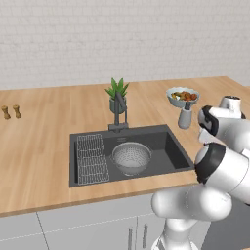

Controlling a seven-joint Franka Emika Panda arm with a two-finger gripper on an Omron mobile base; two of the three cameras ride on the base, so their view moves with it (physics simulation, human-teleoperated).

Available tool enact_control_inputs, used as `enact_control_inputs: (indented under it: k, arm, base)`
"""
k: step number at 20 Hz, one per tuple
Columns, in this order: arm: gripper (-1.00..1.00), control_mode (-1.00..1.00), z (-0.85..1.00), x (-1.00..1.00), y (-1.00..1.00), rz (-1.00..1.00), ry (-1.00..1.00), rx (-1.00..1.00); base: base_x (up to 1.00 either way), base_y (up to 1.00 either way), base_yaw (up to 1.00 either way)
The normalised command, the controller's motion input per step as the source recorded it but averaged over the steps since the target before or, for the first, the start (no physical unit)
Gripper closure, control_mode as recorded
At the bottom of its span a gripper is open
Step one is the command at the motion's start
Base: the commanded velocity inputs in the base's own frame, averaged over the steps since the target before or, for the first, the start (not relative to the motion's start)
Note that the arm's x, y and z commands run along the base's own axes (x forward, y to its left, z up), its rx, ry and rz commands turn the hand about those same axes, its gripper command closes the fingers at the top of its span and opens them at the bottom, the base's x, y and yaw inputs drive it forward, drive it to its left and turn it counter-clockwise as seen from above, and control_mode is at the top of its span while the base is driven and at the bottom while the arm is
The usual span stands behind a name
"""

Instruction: Put the colander in the sink, put the kiwi, mango, peach in the colander, and turn on the sink faucet and pour water over the colander.

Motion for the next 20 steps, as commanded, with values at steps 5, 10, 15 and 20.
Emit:
enact_control_inputs:
  k: [5, 10, 15, 20]
  arm:
    - [-1.0, -1.0, -0.27, 0.03, -0.06, 0.0, -0.01, 0.0]
    - [-1.0, -1.0, -0.25, 0.2, 0.0, 0.0, -0.03, 0.0]
    - [-1.0, -1.0, -0.25, 0.32, 0.0, 0.0, -0.04, 0.0]
    - [-1.0, -1.0, -0.29, 0.26, 0.0, 0.0, -0.02, 0.0]
  base:
    - [0.0, 0.0, 0.0]
    - [0.0, 0.0, 0.0]
    - [0.0, 0.0, 0.0]
    - [0.0, 0.0, 0.0]
